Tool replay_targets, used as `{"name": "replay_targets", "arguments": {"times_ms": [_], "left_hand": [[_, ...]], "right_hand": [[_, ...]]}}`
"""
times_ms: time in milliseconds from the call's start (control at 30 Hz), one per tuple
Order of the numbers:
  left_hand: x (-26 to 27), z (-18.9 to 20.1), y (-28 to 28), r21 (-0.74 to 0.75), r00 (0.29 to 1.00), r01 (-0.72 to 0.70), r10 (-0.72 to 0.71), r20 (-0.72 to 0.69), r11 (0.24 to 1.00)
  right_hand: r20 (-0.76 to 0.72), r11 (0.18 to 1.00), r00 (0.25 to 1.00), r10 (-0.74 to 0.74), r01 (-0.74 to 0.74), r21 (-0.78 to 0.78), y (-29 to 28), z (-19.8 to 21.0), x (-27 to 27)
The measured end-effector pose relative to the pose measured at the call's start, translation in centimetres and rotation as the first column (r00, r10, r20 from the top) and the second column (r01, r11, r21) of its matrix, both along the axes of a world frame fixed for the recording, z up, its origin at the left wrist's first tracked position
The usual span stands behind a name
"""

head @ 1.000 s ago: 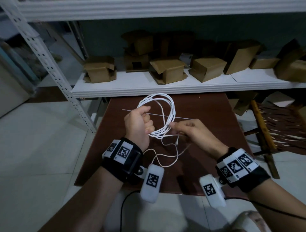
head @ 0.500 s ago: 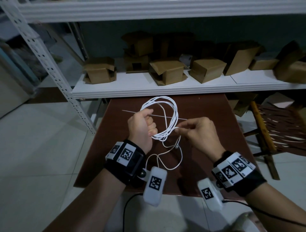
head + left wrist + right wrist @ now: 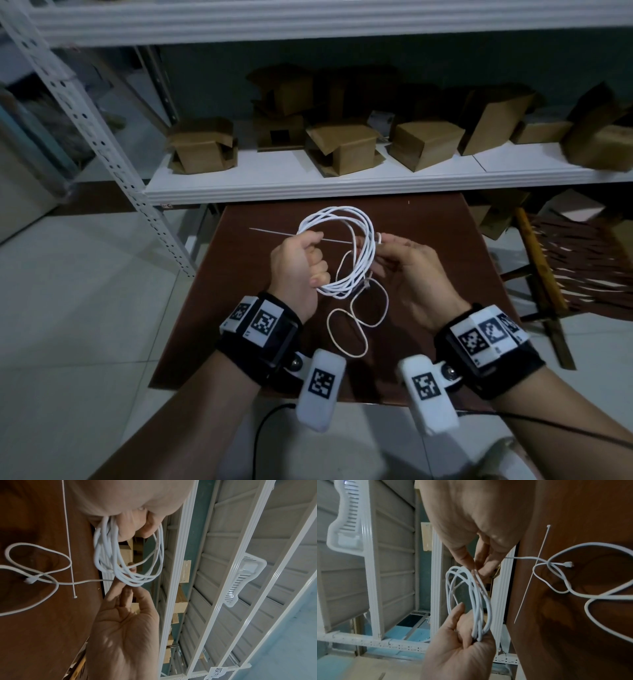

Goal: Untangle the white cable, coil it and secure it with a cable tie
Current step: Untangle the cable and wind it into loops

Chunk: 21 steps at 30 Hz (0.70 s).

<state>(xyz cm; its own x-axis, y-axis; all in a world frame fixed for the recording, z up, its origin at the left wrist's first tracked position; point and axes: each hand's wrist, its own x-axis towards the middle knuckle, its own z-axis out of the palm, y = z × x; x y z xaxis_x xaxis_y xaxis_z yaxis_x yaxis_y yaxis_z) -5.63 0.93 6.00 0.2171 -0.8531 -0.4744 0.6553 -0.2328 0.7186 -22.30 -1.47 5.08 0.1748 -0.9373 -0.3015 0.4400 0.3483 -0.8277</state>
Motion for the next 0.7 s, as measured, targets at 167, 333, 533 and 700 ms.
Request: {"name": "replay_targets", "arguments": {"times_ms": [167,333,533,700], "left_hand": [[-0.2,0.1,0.2,0.023,1.0,0.015,-0.015,0.016,1.0],[-0.3,-0.2,0.1,0.058,0.999,0.025,-0.028,0.045,0.998],[0.1,-0.4,-0.2,0.096,0.998,0.045,-0.049,0.039,0.994],[0.2,-0.5,0.0,0.107,0.998,0.059,-0.062,0.03,0.992]], "right_hand": [[0.037,0.997,0.997,0.073,-0.074,0.032,-0.2,1.2,-0.6],[-0.117,0.995,0.992,-0.046,0.034,-0.098,-0.1,1.2,-0.6],[0.001,0.985,0.995,0.099,-0.098,-0.141,-0.4,1.2,-0.9],[0.131,0.987,0.982,0.138,-0.125,-0.104,-0.3,1.5,-1.3]]}}
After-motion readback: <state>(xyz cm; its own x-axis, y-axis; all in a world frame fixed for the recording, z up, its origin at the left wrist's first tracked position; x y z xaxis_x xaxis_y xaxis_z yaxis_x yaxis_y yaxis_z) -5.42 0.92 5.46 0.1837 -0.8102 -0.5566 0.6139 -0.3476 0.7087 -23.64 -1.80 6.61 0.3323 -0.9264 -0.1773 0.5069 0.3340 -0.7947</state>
